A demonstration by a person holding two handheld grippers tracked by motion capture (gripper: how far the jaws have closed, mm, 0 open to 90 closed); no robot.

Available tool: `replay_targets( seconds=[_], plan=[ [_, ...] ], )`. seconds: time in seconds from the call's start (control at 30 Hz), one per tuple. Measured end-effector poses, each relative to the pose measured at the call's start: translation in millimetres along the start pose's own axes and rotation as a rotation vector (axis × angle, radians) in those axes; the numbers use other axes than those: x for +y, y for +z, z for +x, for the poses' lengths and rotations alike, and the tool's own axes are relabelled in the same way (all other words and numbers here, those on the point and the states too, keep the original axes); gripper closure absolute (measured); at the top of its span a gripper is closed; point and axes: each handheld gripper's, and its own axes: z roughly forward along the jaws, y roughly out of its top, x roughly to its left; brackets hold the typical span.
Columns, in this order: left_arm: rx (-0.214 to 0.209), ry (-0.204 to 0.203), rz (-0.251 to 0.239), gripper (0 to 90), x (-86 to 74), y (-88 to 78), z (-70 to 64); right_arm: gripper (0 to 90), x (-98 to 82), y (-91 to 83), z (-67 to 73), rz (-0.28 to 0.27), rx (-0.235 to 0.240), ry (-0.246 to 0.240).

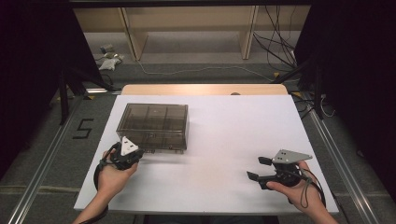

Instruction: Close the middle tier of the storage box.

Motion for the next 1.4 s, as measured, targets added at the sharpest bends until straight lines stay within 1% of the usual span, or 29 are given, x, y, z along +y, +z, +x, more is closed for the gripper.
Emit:
replay_targets(
  seconds=[0.2, 0.43, 0.7, 0.97, 1.4],
  plan=[
    [0.001, -0.003, -0.007, 90.0, 1.6, 0.9, 2.1, 26.0, -0.2, 0.1, 0.0, 0.005, 0.001, -0.001],
    [0.002, -0.004, -0.003, 90.0, 3.1, 1.6, 2.7, 26.2, -0.2, 0.0, -0.2, 0.006, 0.0, 0.002],
    [0.003, 0.004, -0.005, 90.0, 3.9, 3.1, 1.9, 26.8, -0.2, 0.3, 0.1, 0.006, 0.0, -0.001],
    [0.008, 0.011, -0.001, 90.0, 9.8, 7.4, 2.3, 26.8, -0.2, 0.0, -0.3, 0.004, -0.001, 0.003],
    [0.017, 0.001, -0.009, 90.0, 16.8, 14.8, 5.3, 26.8, -0.2, 0.3, -0.1, 0.003, 0.001, 0.002]
  ],
)
